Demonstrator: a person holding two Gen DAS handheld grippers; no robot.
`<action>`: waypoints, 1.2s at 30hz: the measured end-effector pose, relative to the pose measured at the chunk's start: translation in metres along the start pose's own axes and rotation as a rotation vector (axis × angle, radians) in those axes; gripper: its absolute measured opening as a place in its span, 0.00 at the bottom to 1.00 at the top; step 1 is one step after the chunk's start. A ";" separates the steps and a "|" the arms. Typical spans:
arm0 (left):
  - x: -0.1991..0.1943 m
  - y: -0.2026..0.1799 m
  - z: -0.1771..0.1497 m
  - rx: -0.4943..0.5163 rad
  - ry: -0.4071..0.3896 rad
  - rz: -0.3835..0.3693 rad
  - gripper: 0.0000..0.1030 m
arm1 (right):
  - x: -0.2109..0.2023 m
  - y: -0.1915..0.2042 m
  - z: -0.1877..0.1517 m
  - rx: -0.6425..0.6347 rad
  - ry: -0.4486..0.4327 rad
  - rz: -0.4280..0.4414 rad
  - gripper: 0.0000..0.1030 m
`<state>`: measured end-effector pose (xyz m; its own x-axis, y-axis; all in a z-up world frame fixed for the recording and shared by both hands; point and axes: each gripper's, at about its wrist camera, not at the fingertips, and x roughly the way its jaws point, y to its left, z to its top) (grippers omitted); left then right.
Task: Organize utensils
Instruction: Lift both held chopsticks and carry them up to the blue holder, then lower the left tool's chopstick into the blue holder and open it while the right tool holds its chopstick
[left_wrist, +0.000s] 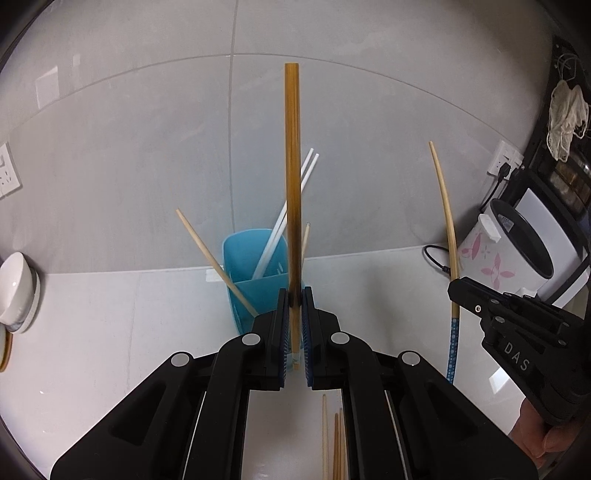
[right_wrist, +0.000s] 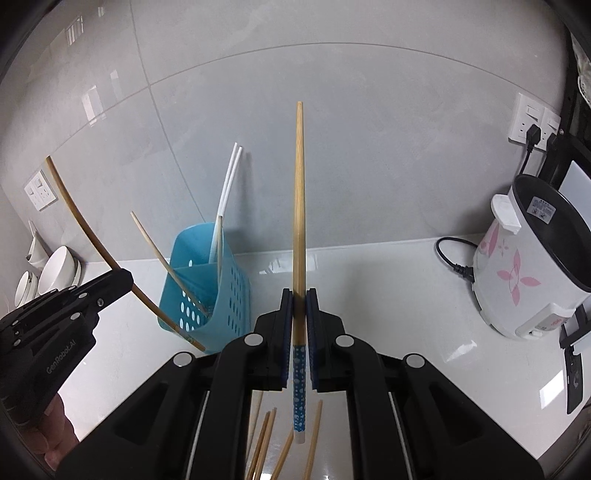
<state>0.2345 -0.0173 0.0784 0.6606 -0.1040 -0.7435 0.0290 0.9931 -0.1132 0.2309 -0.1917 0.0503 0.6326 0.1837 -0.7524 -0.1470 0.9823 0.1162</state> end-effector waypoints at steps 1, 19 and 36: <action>-0.002 0.000 0.002 -0.002 -0.001 -0.007 0.06 | -0.001 0.001 0.002 -0.001 -0.005 0.002 0.06; -0.017 0.011 0.051 -0.018 -0.077 -0.029 0.06 | -0.005 0.014 0.028 0.001 -0.067 0.047 0.06; 0.054 0.018 0.032 -0.016 0.081 -0.009 0.07 | 0.014 0.024 0.023 -0.002 -0.021 0.056 0.06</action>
<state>0.2942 -0.0039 0.0571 0.5977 -0.1176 -0.7931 0.0221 0.9912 -0.1303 0.2538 -0.1649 0.0570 0.6395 0.2390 -0.7307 -0.1842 0.9704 0.1561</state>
